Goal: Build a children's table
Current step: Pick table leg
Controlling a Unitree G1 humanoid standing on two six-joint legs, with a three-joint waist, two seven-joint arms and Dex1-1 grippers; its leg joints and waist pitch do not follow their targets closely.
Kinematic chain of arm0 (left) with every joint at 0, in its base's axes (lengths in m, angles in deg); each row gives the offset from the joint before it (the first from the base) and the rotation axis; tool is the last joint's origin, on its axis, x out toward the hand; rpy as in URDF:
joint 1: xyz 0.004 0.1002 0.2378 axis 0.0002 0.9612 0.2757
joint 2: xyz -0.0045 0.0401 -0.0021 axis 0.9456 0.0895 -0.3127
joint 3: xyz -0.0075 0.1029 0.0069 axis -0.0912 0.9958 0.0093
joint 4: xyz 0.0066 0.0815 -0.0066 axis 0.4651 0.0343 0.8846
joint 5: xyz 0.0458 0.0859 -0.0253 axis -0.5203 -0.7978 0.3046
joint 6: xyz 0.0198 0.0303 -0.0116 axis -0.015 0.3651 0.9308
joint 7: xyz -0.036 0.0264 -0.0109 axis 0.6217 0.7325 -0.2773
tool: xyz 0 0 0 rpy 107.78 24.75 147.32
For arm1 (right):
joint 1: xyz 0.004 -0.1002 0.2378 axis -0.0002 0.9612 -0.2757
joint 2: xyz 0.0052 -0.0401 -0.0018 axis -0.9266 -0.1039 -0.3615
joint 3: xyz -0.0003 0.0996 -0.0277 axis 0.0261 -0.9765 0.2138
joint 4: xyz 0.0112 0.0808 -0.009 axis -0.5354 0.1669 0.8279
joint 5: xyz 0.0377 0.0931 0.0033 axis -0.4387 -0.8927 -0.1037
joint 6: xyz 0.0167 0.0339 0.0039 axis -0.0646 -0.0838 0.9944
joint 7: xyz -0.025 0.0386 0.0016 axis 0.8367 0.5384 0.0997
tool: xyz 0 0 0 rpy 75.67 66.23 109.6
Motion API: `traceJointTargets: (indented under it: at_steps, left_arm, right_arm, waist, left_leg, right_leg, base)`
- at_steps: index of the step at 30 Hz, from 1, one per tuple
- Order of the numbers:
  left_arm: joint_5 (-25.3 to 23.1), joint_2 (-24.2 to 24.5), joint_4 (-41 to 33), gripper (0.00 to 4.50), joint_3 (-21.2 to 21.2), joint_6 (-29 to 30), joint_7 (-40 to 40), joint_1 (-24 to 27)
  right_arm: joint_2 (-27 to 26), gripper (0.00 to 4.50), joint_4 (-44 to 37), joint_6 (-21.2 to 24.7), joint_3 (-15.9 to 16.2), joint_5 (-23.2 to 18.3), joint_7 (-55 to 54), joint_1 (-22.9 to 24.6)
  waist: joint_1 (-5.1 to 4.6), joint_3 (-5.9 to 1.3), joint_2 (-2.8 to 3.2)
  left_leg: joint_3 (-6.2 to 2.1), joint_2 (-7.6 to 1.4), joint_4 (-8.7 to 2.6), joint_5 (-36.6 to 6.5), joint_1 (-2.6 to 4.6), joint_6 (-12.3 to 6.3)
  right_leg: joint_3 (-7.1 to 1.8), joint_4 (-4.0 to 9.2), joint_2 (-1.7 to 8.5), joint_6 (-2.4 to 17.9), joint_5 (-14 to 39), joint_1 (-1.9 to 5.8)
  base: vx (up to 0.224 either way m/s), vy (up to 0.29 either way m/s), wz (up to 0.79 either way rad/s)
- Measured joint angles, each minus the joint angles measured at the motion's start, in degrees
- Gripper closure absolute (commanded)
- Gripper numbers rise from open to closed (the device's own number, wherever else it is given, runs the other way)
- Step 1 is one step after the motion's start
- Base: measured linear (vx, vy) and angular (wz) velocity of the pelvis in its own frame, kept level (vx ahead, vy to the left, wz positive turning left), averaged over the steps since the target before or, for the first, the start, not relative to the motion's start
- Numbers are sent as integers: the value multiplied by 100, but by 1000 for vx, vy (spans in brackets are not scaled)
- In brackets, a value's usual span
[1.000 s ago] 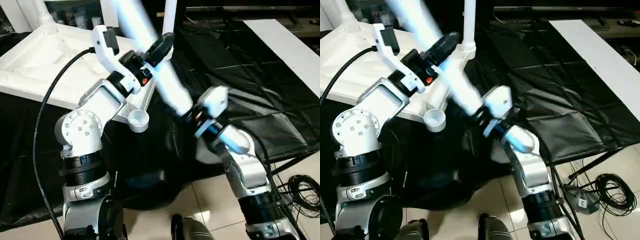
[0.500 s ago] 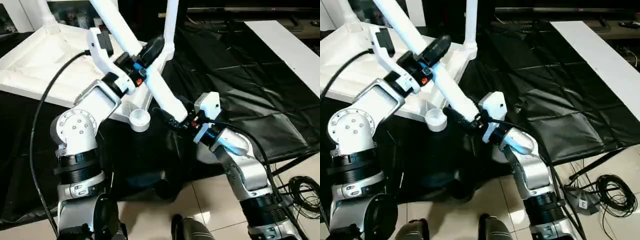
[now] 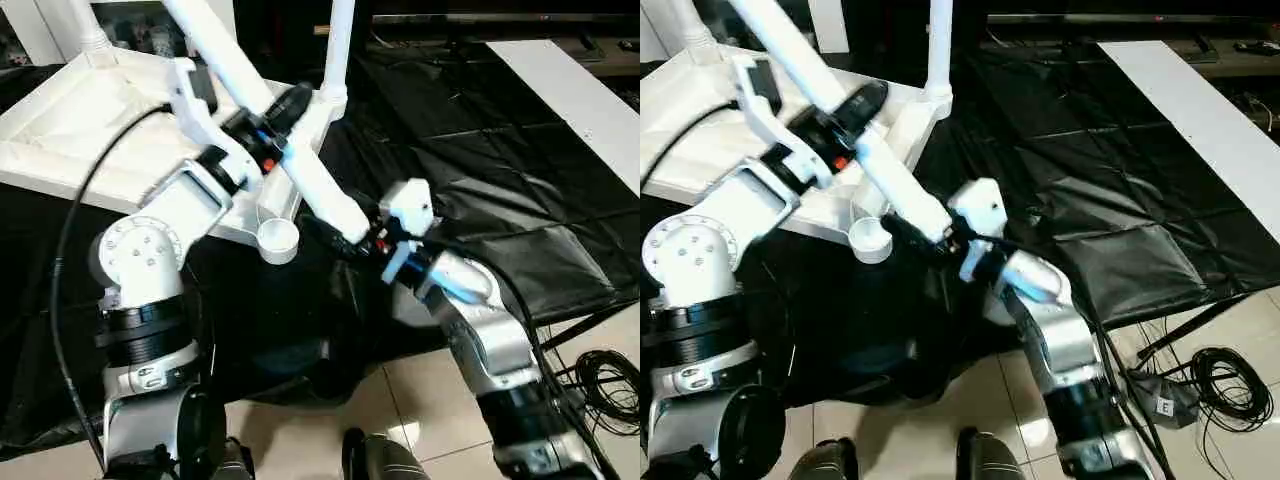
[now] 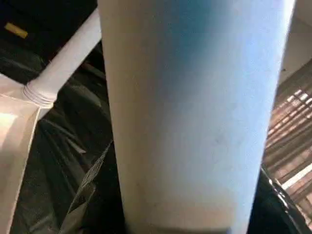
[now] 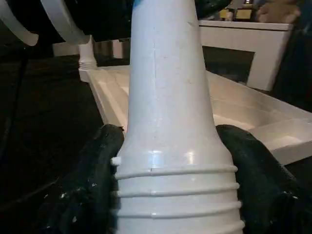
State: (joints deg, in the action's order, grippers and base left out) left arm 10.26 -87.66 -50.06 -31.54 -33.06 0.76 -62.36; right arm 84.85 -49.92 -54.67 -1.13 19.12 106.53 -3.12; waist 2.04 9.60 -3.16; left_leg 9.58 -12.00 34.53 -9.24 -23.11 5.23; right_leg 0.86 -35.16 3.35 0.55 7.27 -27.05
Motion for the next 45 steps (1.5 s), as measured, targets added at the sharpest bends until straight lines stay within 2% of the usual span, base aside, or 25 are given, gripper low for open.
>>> traceJointTargets:
  at_steps: [1, 4, 5, 7, 10, 14, 16, 20, 24, 29, 32, 36, 39, 43, 45]
  left_arm:
    - [-1, -1, -25, 263, 14, 2, 35, 10]
    - [-39, 81, -165, 264, 44, 43, 223, 88]
    - [-39, 148, -172, 264, 37, 94, 247, 128]
    - [-39, 221, -177, 265, -7, 109, 264, 193]
    - [-39, 273, -174, 265, -21, 108, 262, 214]
    - [-38, 326, -84, 265, 7, 108, 225, 159]
    - [-22, 343, -46, 265, 45, 116, 215, 111]
    - [11, 370, -38, 265, 143, 175, 138, -2]
    - [67, 408, -19, 265, 241, 279, 75, -3]
    - [138, 517, -20, 265, 399, 369, -241, -2]
    - [340, 677, -81, 265, 535, 445, -723, 25]
    - [562, 878, -181, 265, 684, 376, -1726, 269]
    - [796, 845, -176, 265, 672, 359, -2185, 297]
    - [1002, 875, -179, 265, 733, 365, -2681, 298]
    - [1012, 875, -193, 265, 831, 305, -2924, 297]
  right_arm:
    - [-15, 110, 2, 36, -13, -50, 26, 0]
    - [-139, 108, -45, 313, -109, -431, 150, 0]
    - [-151, 83, -106, 556, -141, -631, 231, -7]
    - [-143, 72, -188, 811, -160, -807, 310, -12]
    - [-44, 66, -223, 1793, -373, -1462, 417, -265]
    - [331, 65, -89, 3018, -920, -2239, 424, -880]
    - [568, 65, 65, 3372, -1107, -2309, 432, -1117]
    - [955, 65, 505, 3983, -1054, -2189, 640, -1349]
    - [1063, 65, 765, 4445, -1055, -2350, 682, -1573]
    - [1098, 65, 771, 4841, -1098, -2601, 964, -1948]
    - [1108, 65, 778, 5021, -1086, -2714, 1244, -1960]
    - [1391, 65, 656, 5043, -728, -2762, 1858, -1940]
    - [1476, 65, 528, 4994, -469, -2756, 2251, -1845]
    - [1495, 65, 382, 5013, -337, -2801, 2638, -1749]
    - [1562, 94, 244, 5117, -305, -2888, 2784, -1717]
  waist:
    - [5, -1, -11]
    - [-15, -3, -49]
    - [-17, -4, -53]
    - [-6, -5, -57]
    - [4, -5, -59]
    - [52, -5, -59]
    - [70, -6, -60]
    - [98, -7, -61]
    - [80, -6, -62]
    - [114, -7, -63]
    - [138, -7, -63]
    - [148, -7, -63]
    - [149, -8, -64]
    - [151, -8, -64]
    - [155, -9, -65]
  left_leg:
    - [0, -1, 0, 0, -1, -1]
    - [0, -1, 0, 1, -1, -4]
    - [0, -1, 0, 2, -1, -4]
    - [0, -1, 0, 2, -1, -4]
    - [0, 1, 4, 4, -2, -5]
    - [0, 3, 8, 5, -3, 0]
    - [0, 3, 8, 5, -2, 1]
    - [0, 2, 3, 8, 0, 1]
    - [0, 1, 1, 11, 0, -4]
    - [0, 1, 2, 11, 0, -4]
    - [0, 1, 2, 12, -2, -5]
    - [1, 1, 1, 13, -2, -6]
    - [1, 1, 2, 12, 1, -1]
    - [1, 1, 4, 15, 2, 5]
    - [1, 1, 4, 17, 4, 7]
  right_leg:
    - [1, 0, 0, 0, 0, 0]
    - [-1, 3, 1, 0, 0, 0]
    - [0, 3, 1, 0, 0, 0]
    - [1, 2, 1, 0, 0, 0]
    - [-3, 2, 2, -1, -2, 1]
    - [-4, 2, 3, 0, -8, 4]
    - [-4, 2, 3, 0, -10, 7]
    - [-1, 0, 2, 0, -11, 7]
    - [-1, 1, 2, 0, -11, 6]
    - [-1, 1, 2, 0, -11, 6]
    - [-1, 3, 4, 0, -11, 5]
    - [0, 3, 4, 0, -11, 6]
    - [-1, -2, 5, 3, -13, 6]
    - [-1, -7, 5, 7, -15, 6]
    - [-1, -8, 5, 8, -16, 6]
  base:
    - [0, 0, 0]
    - [0, 0, 0]
    - [0, 0, 0]
    - [0, 0, 0]
    - [0, 0, 0]
    - [0, 0, 0]
    - [0, 0, 0]
    - [0, 0, 0]
    - [0, 0, 0]
    - [0, 0, 0]
    - [0, 0, 0]
    - [0, 0, 0]
    - [0, 0, 0]
    - [0, 0, 0]
    - [0, 0, 0]
